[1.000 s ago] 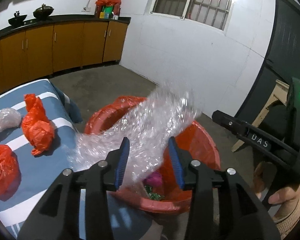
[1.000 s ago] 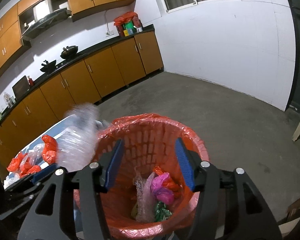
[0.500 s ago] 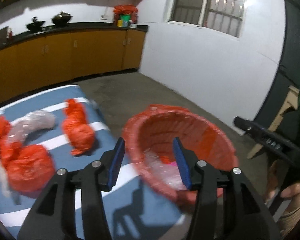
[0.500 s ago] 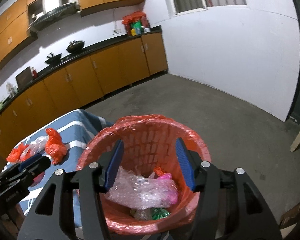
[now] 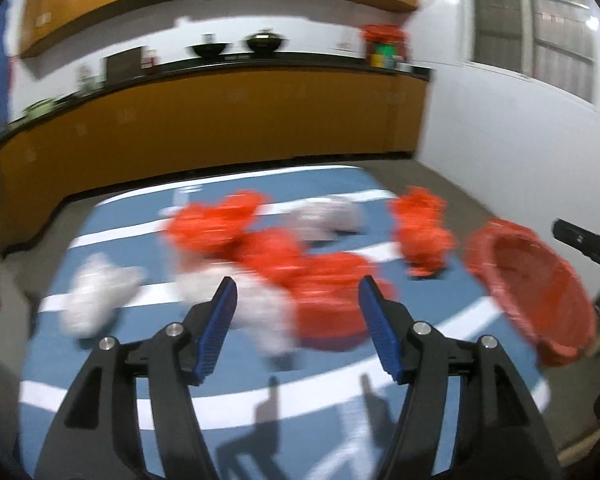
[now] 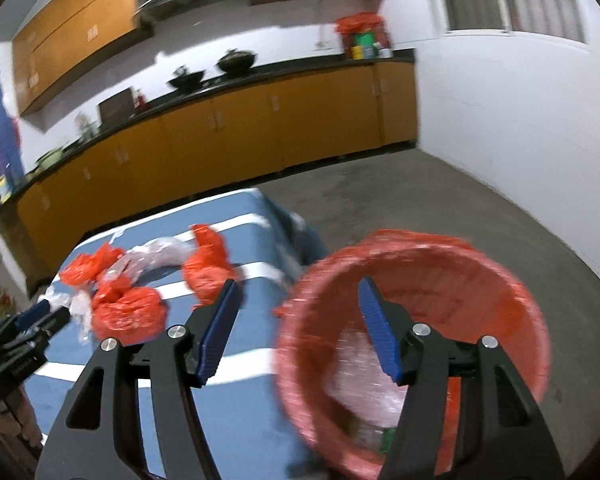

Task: Collect trash
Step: 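Move both tools back over the table toward the remaining bags, then grasp the white plastic bag with the left tool while the right tool grasps a red bag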

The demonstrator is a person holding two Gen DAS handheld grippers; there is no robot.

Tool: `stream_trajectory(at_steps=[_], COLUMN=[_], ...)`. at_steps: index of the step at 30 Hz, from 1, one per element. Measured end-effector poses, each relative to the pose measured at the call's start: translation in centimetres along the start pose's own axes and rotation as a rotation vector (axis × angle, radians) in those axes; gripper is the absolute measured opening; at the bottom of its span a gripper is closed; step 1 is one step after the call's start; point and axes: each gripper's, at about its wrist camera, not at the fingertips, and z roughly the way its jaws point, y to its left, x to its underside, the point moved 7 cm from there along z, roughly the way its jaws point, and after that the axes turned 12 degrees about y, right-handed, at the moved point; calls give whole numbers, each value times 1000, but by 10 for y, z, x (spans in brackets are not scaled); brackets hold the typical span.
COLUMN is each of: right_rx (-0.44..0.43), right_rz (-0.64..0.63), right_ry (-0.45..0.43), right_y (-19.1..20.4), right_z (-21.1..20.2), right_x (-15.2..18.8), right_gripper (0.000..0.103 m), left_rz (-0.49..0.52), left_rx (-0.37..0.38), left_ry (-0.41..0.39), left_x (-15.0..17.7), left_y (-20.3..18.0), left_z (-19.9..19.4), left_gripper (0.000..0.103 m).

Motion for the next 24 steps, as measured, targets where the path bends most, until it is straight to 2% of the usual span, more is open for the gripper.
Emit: stream_trajectory(at_steps=[4,7,10,15,24], right_rx=[-44,-40,-22,3,9], right_rz=[-33,-60,-75,-84,-126], right_ry=[57,88,112,146,223], right_y=[37,53,64,71,78], right_z=[40,63,85,114,142], right_x=[-7,-10,-16,-25,-21], right_gripper=[62,63,68,73,73], left_rz=[-121,-199,-233,-256,-254], left_rx=[-100,-164,-207,-215,-180], left_ry=[7,12,18,61,173], left_x=[2,4,3,2,7], left_y=[70,117,147,179,189], left_z=[-1,0,5,24,67], left_gripper=[66,69,72,75,75])
